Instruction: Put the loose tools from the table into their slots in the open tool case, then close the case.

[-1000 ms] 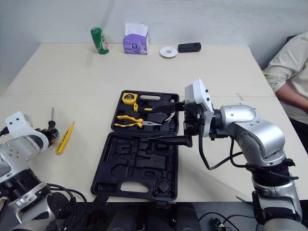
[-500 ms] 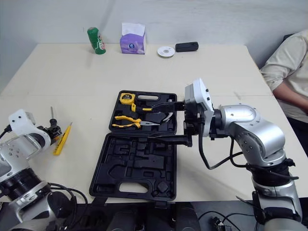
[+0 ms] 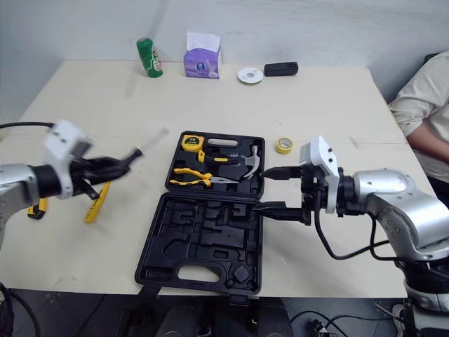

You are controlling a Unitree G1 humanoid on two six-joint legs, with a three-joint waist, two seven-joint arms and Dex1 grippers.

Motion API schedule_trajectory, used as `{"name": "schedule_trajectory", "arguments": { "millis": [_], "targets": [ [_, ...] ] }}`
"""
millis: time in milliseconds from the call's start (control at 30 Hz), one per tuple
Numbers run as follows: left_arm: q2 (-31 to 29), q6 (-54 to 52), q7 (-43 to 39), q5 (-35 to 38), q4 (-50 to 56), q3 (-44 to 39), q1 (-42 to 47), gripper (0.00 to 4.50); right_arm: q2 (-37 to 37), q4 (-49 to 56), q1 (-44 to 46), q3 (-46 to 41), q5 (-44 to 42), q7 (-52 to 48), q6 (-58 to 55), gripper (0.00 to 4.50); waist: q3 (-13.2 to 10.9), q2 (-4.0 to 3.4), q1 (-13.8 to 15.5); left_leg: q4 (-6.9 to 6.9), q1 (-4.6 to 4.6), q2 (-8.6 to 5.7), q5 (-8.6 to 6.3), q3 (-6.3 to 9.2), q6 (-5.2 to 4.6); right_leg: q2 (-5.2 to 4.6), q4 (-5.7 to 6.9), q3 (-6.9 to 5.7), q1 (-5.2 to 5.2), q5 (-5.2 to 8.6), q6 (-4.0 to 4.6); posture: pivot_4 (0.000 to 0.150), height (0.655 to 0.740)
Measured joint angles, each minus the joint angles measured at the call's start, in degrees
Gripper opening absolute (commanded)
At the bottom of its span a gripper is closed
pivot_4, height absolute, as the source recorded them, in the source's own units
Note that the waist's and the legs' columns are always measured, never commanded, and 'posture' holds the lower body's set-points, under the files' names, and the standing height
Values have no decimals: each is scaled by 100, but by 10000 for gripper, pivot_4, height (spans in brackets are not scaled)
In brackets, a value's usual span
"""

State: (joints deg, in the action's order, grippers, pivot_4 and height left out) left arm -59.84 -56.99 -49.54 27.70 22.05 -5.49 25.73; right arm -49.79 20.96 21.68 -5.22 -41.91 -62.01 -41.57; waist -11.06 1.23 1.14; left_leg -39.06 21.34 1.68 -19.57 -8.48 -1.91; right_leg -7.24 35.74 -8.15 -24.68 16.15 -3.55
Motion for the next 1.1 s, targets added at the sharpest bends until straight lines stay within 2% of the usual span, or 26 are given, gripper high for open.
{"name": "schedule_trajectory", "arguments": {
  "millis": [133,200,233,300,400,567,733,933,1100],
  "targets": [
    [-308,603,-948,-157,34,962,787,10471,-268,170,-485,-135,224,117,53,45000,-4,-8,-27,0,-10,3,6,-9,1,9,8,7,2,2,3,1500,7316],
    [-378,994,-1439,-454,-40,1581,1109,10471,-279,231,-738,-234,292,238,55,45000,-5,-10,-39,0,-9,4,7,-12,-1,15,10,12,0,2,3,1500,7316],
    [-380,1041,-1514,-503,-40,1685,1153,10471,-279,255,-767,-234,293,258,52,45000,-5,-10,-42,0,-8,4,7,-12,-1,17,10,12,0,2,3,1500,7316],
    [-266,1280,-1966,-856,-156,2397,1631,10471,-275,553,-1012,-335,272,407,31,45000,-5,-10,-8,-2,-4,6,8,-12,-2,29,8,14,-1,2,3,1500,7316],
    [-50,1486,-2240,-1255,-439,2879,2062,10471,-273,837,-1241,-487,247,587,29,45000,-5,-10,22,-6,-3,10,9,-13,-5,60,2,25,0,1,1,1500,7316],
    [190,1660,-2529,-1861,-937,3383,2456,10471,-273,1123,-1646,-731,220,835,10,45000,-5,-10,24,-6,-3,11,11,-13,-10,66,4,31,0,0,0,1500,7316],
    [690,1921,-2564,-2396,-1615,3593,2747,10471,-251,1321,-1920,-821,222,1031,14,45000,-5,-9,34,-13,-3,8,14,-10,-17,66,6,32,2,-1,-2,1500,7316],
    [1050,2080,-2626,-2602,-1958,3600,2758,10471,-200,1415,-2017,-829,214,1200,15,45000,-5,-9,29,-16,-2,9,14,-8,-21,65,16,33,3,-2,-5,1500,7316],
    [1057,1863,-2686,-2632,-1824,3597,2742,10471,-151,1487,-2029,-829,206,1275,15,45000,-5,-9,27,-19,-3,9,14,-8,-21,64,15,35,5,-2,-5,1500,7316]
  ]
}}
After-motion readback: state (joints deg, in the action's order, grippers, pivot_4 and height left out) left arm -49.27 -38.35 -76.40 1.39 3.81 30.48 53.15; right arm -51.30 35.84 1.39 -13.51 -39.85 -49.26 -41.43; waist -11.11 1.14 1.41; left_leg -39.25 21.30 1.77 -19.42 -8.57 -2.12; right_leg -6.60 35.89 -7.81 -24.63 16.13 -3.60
